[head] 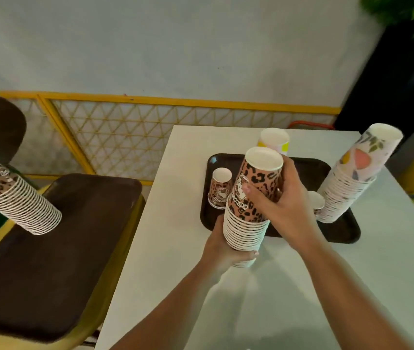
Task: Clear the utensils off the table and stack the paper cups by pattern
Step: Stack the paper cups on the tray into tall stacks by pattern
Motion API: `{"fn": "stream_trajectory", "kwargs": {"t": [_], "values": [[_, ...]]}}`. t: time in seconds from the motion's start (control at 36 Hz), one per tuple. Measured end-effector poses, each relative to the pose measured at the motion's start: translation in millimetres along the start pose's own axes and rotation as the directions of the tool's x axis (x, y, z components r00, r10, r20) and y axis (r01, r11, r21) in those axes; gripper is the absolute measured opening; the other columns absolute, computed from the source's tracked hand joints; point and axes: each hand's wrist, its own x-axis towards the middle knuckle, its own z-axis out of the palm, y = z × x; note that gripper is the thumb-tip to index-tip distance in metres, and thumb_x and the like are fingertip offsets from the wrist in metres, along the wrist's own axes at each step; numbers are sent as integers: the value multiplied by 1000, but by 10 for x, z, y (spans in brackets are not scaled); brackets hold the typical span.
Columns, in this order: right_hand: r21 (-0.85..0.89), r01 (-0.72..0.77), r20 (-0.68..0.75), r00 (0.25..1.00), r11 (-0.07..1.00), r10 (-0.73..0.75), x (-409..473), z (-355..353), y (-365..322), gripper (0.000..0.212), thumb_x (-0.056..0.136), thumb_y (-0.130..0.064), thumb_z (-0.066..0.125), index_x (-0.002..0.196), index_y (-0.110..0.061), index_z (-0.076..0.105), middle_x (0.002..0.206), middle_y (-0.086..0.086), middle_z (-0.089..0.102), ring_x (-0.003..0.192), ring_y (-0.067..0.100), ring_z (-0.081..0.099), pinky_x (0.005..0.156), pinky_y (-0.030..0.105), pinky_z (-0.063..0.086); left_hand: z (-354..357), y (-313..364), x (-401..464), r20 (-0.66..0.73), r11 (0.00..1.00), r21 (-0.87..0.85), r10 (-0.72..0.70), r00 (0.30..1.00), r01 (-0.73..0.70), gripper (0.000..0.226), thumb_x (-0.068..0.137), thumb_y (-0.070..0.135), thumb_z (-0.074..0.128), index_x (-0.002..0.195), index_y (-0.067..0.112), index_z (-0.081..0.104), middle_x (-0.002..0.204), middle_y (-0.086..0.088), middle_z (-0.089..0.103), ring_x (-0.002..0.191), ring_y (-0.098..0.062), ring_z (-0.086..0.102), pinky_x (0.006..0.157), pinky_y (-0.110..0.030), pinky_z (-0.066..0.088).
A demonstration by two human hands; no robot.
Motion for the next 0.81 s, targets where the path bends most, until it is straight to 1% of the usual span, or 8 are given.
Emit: {"fn": "stream_trajectory", "kwargs": {"t": [0.11,0.28,0.36,0.5,0.56,0.64,0.75,0.81], "values": [[19,1,-24,1000,1000,0,10,-184,54,66,65,-56,70,122,-47,38,122,-14,56,115,5,55,96,40,50,153,17,20,28,1000,2,-10,1000,10,102,40,32,89,131,38,42,122,12,63,115,-10,58,95,-43,52],[-8,-33,-50,998,999,32,31,-406,218,62,65,-55,69,121,-40,47,113,-16,63,108,3,59,92,41,52,317,62,54,60,999,29,-22,998,20,101,41,27,88,131,34,41,119,11,62,113,-9,58,92,-36,53],[-64,-44,-47,998,997,41,30,-484,254,55,69,-50,69,119,-40,47,110,-20,62,106,-1,58,91,37,53,379,65,65,63,999,31,-30,998,29,95,46,19,89,127,36,42,119,12,62,112,-8,57,92,-36,53],[-118,-72,-20,997,990,70,57,-599,332,53,72,-46,71,119,-31,50,112,-13,64,105,4,59,88,39,54,480,77,82,62,998,22,-54,997,52,92,43,21,88,122,37,43,118,11,62,111,-8,58,90,-34,52],[-134,-64,-40,997,989,60,70,-632,359,53,73,-43,72,119,-29,52,110,-11,65,103,4,60,87,37,54,513,79,97,61,998,25,-62,996,61,93,43,21,89,122,37,43,118,11,62,112,-10,58,91,-36,52],[-136,-58,-69,996,989,49,84,-664,375,52,73,-40,72,120,-26,54,110,-11,65,102,2,60,87,31,54,561,90,125,68,997,30,-70,995,68,91,50,10,90,123,35,42,120,9,61,112,-11,56,90,-33,51],[-128,-50,-102,994,991,37,116,-705,374,53,75,-35,72,122,-20,54,111,-8,65,103,6,61,86,30,54,610,108,160,68,996,34,-79,995,77,88,53,6,90,123,32,43,118,9,60,112,-12,56,87,-30,49],[-114,-45,-125,992,992,31,129,-725,363,52,74,-33,72,121,-20,54,108,-9,64,102,7,61,84,27,53,614,111,172,71,996,38,-88,994,85,89,52,7,90,126,30,44,118,9,61,112,-13,56,90,-33,50]]}}
